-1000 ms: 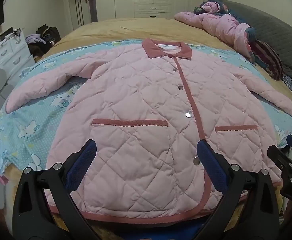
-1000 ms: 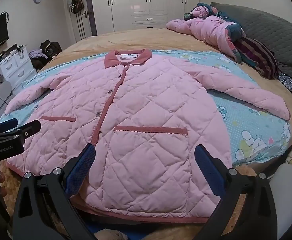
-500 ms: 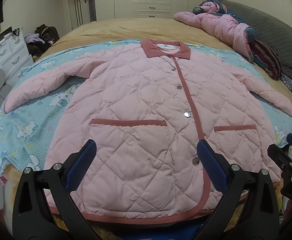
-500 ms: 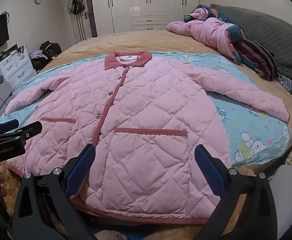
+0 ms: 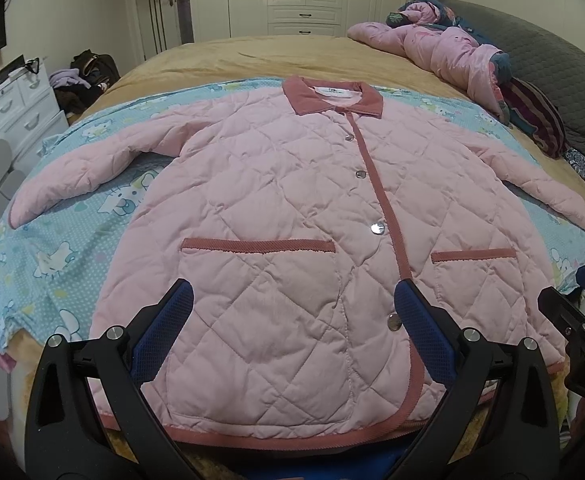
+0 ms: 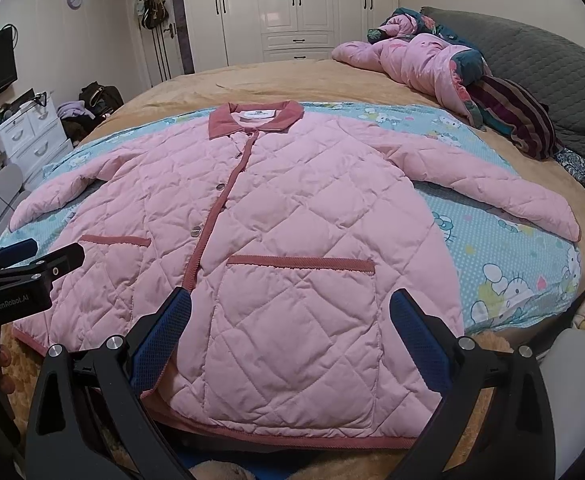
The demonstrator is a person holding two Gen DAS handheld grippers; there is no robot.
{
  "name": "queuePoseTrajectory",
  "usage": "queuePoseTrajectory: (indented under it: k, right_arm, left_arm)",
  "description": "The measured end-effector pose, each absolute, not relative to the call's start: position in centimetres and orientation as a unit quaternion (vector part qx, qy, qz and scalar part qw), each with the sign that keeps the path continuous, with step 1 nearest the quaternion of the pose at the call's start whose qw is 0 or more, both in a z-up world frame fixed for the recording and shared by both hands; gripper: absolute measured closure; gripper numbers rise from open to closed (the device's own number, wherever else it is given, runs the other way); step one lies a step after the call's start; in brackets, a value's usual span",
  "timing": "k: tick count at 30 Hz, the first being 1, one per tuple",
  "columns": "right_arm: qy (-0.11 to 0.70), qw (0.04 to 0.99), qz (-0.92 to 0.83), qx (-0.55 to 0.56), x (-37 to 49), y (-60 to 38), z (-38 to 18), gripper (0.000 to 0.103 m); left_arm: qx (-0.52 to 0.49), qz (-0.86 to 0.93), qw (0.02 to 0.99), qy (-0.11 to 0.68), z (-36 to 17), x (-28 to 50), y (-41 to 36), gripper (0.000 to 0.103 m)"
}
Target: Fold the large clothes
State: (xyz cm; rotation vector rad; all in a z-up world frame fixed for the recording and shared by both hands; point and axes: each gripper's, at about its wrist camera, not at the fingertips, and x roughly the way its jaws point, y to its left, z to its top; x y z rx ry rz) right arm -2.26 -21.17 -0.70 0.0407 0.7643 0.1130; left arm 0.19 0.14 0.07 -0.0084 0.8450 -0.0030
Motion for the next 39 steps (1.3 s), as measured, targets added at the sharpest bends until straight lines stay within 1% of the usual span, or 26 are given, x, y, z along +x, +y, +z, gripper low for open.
queuePoseTrajectory:
  k: [24, 39]
  right_arm:
    - [0.362, 0.93, 0.051, 0.026, -1.9, -21.6, -0.2, 0.004]
    - [0.374, 0.926, 0.041, 0.045, 2.0, -23.0, 0.2, 0.004]
  left_arm:
    - [0.002, -0.008, 0.912, 0.409, 0.0, 0.8, -0.7, 0.009]
    - [-0.003, -0.02, 0.911, 0.412, 1.2, 5.3, -2.6, 0.009]
